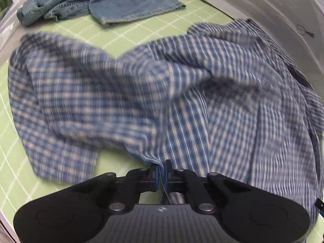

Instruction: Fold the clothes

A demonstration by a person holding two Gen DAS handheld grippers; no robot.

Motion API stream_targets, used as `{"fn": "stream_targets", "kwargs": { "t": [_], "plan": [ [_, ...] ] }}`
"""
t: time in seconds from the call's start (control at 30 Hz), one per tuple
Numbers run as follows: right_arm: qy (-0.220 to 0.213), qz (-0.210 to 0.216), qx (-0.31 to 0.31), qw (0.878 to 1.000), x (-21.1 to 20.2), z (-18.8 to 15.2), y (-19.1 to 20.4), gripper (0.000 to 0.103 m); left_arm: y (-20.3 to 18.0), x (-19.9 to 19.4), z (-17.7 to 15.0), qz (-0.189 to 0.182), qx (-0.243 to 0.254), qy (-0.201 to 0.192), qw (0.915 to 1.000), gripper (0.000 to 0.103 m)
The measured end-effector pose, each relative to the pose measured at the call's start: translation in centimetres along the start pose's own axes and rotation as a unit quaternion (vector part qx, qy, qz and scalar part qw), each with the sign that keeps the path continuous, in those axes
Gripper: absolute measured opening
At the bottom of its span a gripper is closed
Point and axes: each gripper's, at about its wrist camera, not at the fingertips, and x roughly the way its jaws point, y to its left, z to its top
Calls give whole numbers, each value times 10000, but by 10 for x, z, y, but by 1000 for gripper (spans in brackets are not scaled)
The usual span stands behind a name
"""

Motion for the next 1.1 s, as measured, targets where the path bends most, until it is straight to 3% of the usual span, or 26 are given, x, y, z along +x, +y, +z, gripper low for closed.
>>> {"fn": "stream_targets", "kwargs": {
  "t": [0.03, 0.1, 0.13, 0.27, 0.43, 0.47, 0.53, 0.57, 0.6, 0.63, 0.67, 0.8, 0.93, 1.07, 1.1],
  "plan": [
    [-21, 132, -64, 9999, 1, 3, 0, 42, -2, 2, 7, 37, 61, -22, 10000, 2],
    [-93, 371, -166, 9991, 2, 10, -1, 9, -6, 6, 22, 150, 244, -122, 9995, 2],
    [-145, 477, -200, 9986, 2, 13, -1, 4, -8, 8, 30, 217, 350, -186, 9990, 2],
    [-435, 205, -524, 9975, -4, 22, 3, 0, -15, 12, 67, 363, 604, -533, 9961, 2],
    [-611, -697, -197, 9955, -10, 34, -17, 1, -23, 4, 113, 212, 626, -1093, 9918, 2],
    [-556, -782, -118, 9953, -11, 34, -21, 2, -26, 5, 119, 135, 585, -1092, 9922, 3],
    [-522, -908, -64, 9945, -15, 31, -20, 14, -31, 4, 119, 123, 619, -1061, 9923, 8],
    [-546, -931, -90, 9941, -20, 26, -18, 29, -34, 2, 115, 148, 669, -1062, 9920, 13],
    [-571, -952, -119, 9938, -25, 21, -16, 47, -34, -2, 108, 135, 704, -1051, 9919, 25],
    [-589, -991, -105, 9933, -31, 15, -14, 53, -35, -6, 100, 122, 739, -1040, 9918, 32],
    [-564, -965, -55, 9937, -36, 8, -12, 55, -35, -10, 92, 88, 750, -1010, 9920, 39],
    [-418, -814, 146, 9957, -51, -27, -3, 70, -32, -18, 45, -293, 785, -529, 9951, 46],
    [-173, -669, 121, 9975, -62, -63, 9, 72, -42, -17, -6, -498, 1155, -132, 9920, 57],
    [-115, -573, 105, 9982, -77, -91, 14, 72, -49, -11, -43, -623, 1380, 66, 9885, 55],
    [-151, -566, 88, 9982, -81, -95, 14, 72, -49, -12, -49, -573, 1394, 62, 9886, 39]
  ]
}}
